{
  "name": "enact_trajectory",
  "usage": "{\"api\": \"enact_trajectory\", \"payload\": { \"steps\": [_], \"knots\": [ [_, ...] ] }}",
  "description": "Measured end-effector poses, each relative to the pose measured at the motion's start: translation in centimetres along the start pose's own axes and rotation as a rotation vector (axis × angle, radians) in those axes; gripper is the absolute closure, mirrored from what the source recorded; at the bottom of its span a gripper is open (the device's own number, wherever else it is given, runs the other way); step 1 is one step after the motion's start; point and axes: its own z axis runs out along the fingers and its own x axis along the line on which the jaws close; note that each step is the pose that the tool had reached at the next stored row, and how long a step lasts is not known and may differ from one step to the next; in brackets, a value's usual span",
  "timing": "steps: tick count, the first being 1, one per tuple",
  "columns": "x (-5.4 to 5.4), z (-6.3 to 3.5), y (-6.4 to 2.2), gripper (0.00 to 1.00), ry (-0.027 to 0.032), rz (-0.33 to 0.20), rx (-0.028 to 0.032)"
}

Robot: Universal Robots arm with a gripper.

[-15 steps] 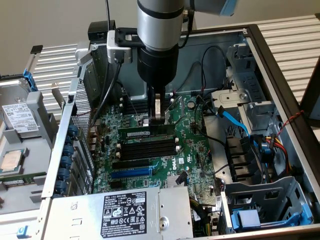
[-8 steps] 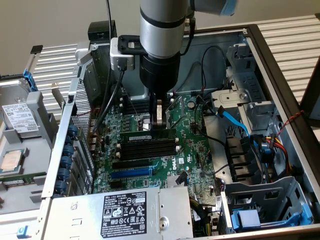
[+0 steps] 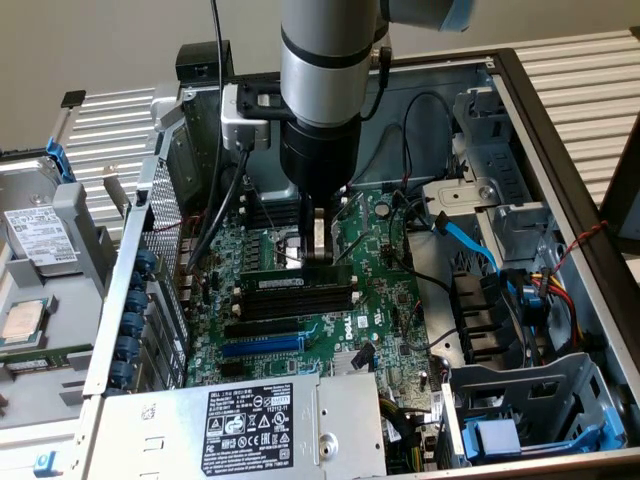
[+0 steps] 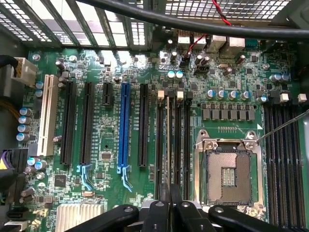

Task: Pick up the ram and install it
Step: 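Insert the ram into the slot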

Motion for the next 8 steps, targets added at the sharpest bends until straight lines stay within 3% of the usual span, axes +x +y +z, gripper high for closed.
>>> {"api": "enact_trajectory", "payload": {
  "steps": [8],
  "knots": [
    [0.39, 0.03, 0.04, 0.88, -0.0001, 0.0, 0.0]
  ]
}}
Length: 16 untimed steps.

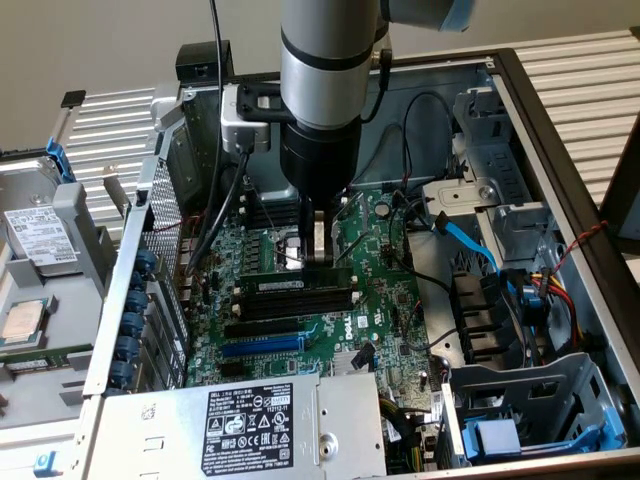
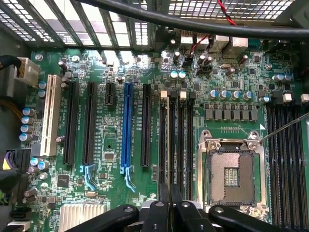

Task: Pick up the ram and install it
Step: 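Insert the ram into the slot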

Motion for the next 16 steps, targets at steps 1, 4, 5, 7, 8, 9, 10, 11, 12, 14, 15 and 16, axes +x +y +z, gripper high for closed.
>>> {"api": "enact_trajectory", "payload": {
  "steps": [1, 4, 5, 7, 8, 9, 10, 11, 12, 14, 15, 16],
  "knots": [
    [0.06, 0.02, 0.03, 0.88, 0.0, 0.0, 0.0],
    [0.19, 0.06, 0.05, 0.88, -0.0001, 0.0, 0.0],
    [0.23, 0.07, 0.07, 0.88, 0.0, 0.0, 0.0],
    [0.29, 0.12, 0.14, 0.88, -0.0001, 0.0, 0.0],
    [0.29, 0.12, 0.14, 0.88, -0.0001, 0.0, 0.0],
    [0.29, 0.11, 0.14, 0.88, 0.0, 0.0, 0.0],
    [0.3, 0.11, 0.15, 0.88, 0.0001, 0.0, -0.0001],
    [0.3, 0.11, 0.16, 0.88, -0.0006, -0.001, -0.0001],
    [0.3, 0.11, 0.19, 0.88, -0.0015, -0.001, -0.0001],
    [0.3, 0.13, 0.24, 0.88, -0.0021, -0.002, -0.0001],
    [0.3, 0.14, 0.28, 0.88, -0.0021, -0.003, 0.0],
    [0.3, 0.14, 0.31, 0.88, -0.0019, -0.004, 0.0004]
  ]
}}
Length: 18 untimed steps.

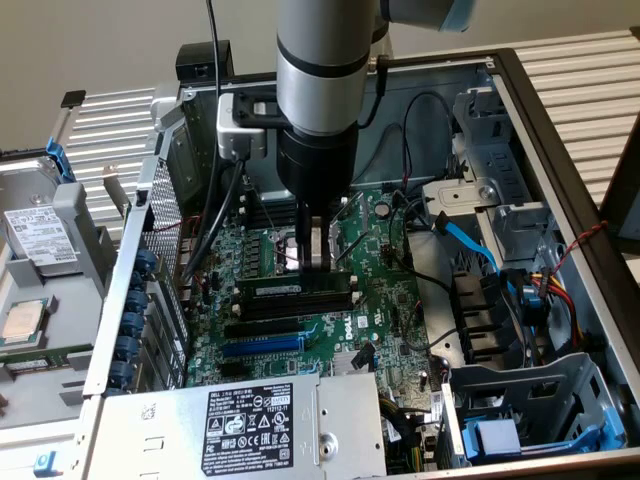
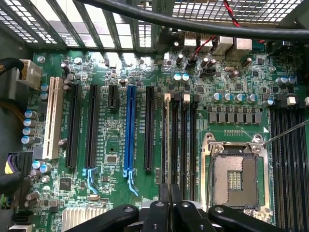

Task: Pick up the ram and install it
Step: 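Insert the ram into the slot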

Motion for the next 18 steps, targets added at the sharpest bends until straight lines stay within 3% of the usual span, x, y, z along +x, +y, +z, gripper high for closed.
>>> {"api": "enact_trajectory", "payload": {
  "steps": [8, 18],
  "knots": [
    [-0.24, 0.02, 0.03, 0.88, 0.0008, -0.006, 0.0034],
    [-0.37, 0.19, 0.18, 0.88, 0.0021, -0.019, 0.0182]
  ]
}}
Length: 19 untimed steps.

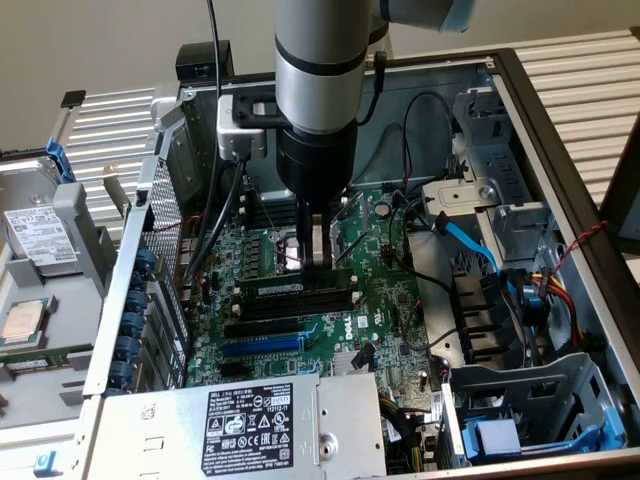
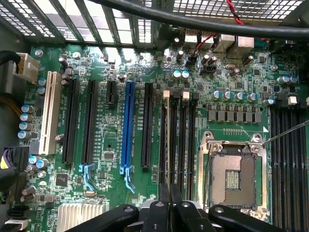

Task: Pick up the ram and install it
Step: 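Insert the ram into the slot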

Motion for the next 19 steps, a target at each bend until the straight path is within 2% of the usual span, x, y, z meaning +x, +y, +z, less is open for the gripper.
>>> {"api": "enact_trajectory", "payload": {
  "steps": [4, 16, 19],
  "knots": [
    [0.0, 0.07, 0.37, 0.88, 0.0001, 0.0, 0.0009],
    [0.03, 0.12, 0.36, 0.88, -0.0033, 0.03, 0.0021],
    [0.04, 0.12, 0.36, 0.88, -0.0015, 0.033, 0.0022]
  ]
}}
